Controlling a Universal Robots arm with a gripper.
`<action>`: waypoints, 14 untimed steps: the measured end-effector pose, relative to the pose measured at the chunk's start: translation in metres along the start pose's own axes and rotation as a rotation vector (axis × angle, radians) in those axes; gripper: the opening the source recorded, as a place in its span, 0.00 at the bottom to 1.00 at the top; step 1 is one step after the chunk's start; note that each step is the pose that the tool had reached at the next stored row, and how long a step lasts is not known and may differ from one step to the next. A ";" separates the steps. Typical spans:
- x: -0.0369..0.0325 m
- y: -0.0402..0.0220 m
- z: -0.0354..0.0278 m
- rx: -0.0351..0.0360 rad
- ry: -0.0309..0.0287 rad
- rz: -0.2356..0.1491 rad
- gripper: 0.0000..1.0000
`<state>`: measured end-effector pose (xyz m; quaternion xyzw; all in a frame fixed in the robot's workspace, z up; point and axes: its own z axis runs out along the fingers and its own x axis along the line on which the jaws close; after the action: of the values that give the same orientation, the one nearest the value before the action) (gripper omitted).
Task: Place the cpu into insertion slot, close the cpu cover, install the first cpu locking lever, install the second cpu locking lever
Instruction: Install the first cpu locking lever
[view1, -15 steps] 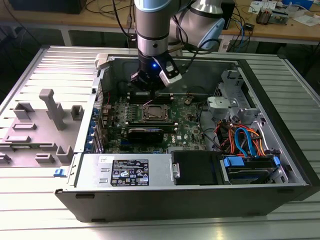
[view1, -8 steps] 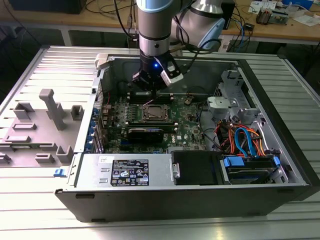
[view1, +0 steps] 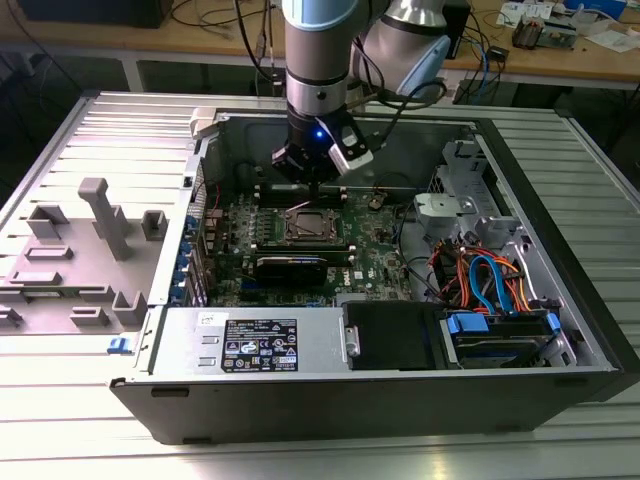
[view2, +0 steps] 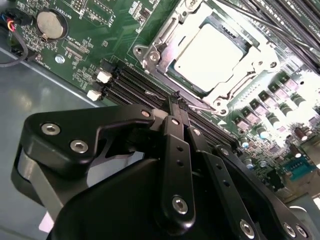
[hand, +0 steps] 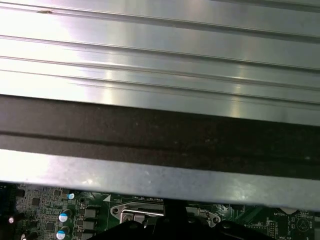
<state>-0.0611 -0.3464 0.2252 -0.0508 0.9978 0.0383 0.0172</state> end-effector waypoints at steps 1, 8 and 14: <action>-0.0014 -0.0002 0.0009 0.0001 0.0001 0.000 0.11; -0.0036 -0.0007 0.0037 0.0001 0.0000 0.000 0.11; -0.0038 -0.0007 0.0037 0.0001 0.0000 0.000 0.11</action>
<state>-0.0572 -0.3464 0.2215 -0.0508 0.9978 0.0382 0.0173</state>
